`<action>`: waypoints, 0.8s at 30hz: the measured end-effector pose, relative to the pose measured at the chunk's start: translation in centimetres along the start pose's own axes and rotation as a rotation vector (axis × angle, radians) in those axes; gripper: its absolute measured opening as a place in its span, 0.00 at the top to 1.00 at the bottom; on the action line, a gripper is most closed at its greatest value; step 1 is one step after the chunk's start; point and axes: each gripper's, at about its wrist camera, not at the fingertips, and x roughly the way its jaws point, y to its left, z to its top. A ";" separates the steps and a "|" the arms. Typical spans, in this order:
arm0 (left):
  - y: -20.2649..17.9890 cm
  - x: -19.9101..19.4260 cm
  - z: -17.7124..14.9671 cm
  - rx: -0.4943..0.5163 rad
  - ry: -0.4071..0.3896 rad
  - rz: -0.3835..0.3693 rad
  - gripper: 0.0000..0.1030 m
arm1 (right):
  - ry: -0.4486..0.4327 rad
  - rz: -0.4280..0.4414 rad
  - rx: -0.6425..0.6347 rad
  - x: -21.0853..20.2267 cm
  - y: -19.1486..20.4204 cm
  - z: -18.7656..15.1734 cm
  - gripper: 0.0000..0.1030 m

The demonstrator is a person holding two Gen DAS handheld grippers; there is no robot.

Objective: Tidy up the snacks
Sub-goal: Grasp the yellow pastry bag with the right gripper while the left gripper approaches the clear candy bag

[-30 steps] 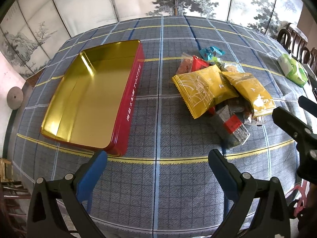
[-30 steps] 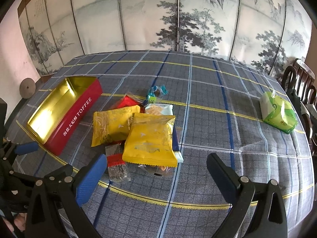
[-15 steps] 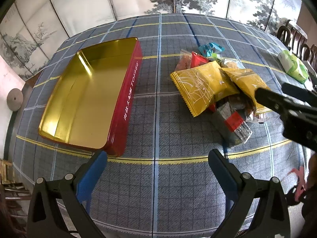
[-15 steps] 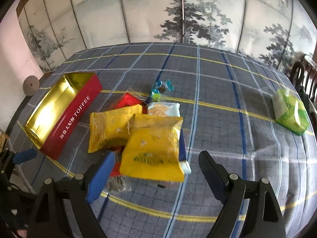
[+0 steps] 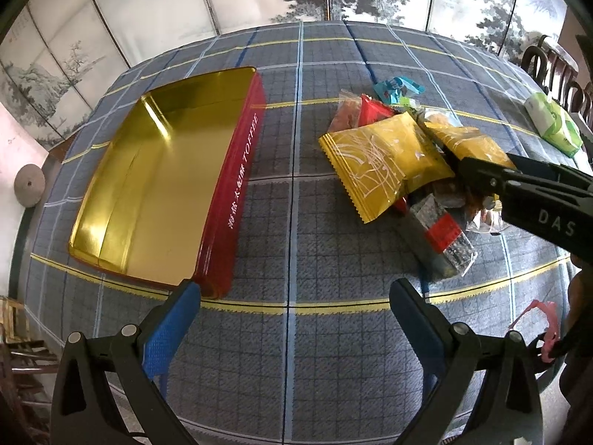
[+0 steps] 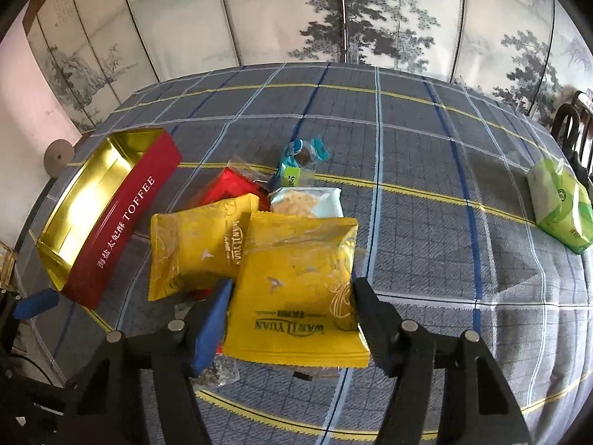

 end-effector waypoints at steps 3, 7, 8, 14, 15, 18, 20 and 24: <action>-0.2 0.0 0.0 0.005 0.002 0.004 0.02 | -0.006 0.005 -0.003 0.0 -0.1 -0.1 0.38; -0.4 0.1 0.0 0.003 0.006 0.000 0.02 | -0.023 0.003 -0.008 -0.1 0.0 -0.2 0.42; -0.4 0.2 0.0 0.002 0.007 -0.003 0.02 | -0.024 0.005 -0.009 -0.2 0.0 -0.2 0.42; -0.7 0.0 0.2 -0.007 0.013 -0.013 0.02 | -0.051 0.008 -0.009 -1.0 -0.6 -0.6 0.43; -0.8 0.0 0.3 -0.010 0.012 -0.021 0.02 | -0.061 0.003 -0.010 -1.2 -0.7 -0.6 0.43; -1.0 0.0 0.6 -0.021 0.025 -0.043 0.02 | -0.088 -0.017 -0.015 -1.9 -1.3 -0.6 0.43; -1.3 -0.1 0.8 -0.027 0.029 -0.059 0.02 | -0.095 -0.029 -0.002 -2.1 -2.2 -0.6 0.43; -2.0 -0.2 1.1 -0.029 0.039 -0.082 0.02 | -0.101 -0.063 0.027 -2.2 -4.1 -1.2 0.43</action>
